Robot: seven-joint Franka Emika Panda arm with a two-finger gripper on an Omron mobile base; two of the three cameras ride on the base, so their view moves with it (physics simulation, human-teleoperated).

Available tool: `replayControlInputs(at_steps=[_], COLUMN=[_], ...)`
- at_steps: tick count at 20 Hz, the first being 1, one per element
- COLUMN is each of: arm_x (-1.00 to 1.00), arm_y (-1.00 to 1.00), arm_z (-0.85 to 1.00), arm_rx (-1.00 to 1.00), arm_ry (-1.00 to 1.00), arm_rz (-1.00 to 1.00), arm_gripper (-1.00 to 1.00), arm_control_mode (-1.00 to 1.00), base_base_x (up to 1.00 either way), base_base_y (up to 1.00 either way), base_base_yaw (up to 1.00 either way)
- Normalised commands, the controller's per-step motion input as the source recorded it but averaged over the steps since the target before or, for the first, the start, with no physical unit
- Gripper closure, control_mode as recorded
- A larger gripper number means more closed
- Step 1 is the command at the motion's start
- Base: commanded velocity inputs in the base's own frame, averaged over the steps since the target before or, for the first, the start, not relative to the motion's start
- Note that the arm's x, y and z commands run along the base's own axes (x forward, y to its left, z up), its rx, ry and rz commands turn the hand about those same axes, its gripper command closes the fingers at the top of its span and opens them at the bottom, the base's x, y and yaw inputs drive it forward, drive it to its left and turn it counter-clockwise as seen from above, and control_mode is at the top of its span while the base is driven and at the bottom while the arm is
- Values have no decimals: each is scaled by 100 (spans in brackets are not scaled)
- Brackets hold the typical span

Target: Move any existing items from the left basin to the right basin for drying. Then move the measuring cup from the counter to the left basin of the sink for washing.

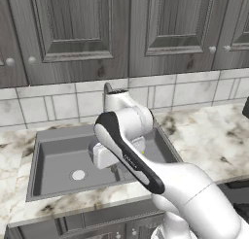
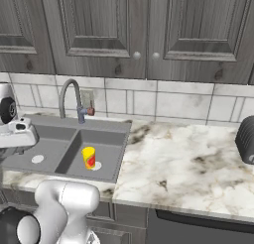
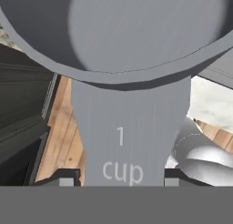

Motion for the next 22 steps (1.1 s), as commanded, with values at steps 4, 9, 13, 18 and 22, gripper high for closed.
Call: replayControlInputs(at_steps=[4, 9, 13, 18, 22], arm_x=[40, 40, 33, 28, 27], arm_y=[60, 53, 30, 14, 4], arm_z=[-7, -11, -18, -22, -24], arm_rx=[0, 0, 0, 0, 0], arm_ry=[1, 1, 0, 0, 0], arm_rz=[0, 0, 0, 0, 0], arm_gripper=[100, 100, 100, 100, 100], arm_control_mode=[-100, -100, -100, -100, -100], base_base_x=[0, 0, 0, 0, 0], base_base_y=[0, 0, 0, 0, 0], base_base_yaw=[0, 0, 0, 0, 0])
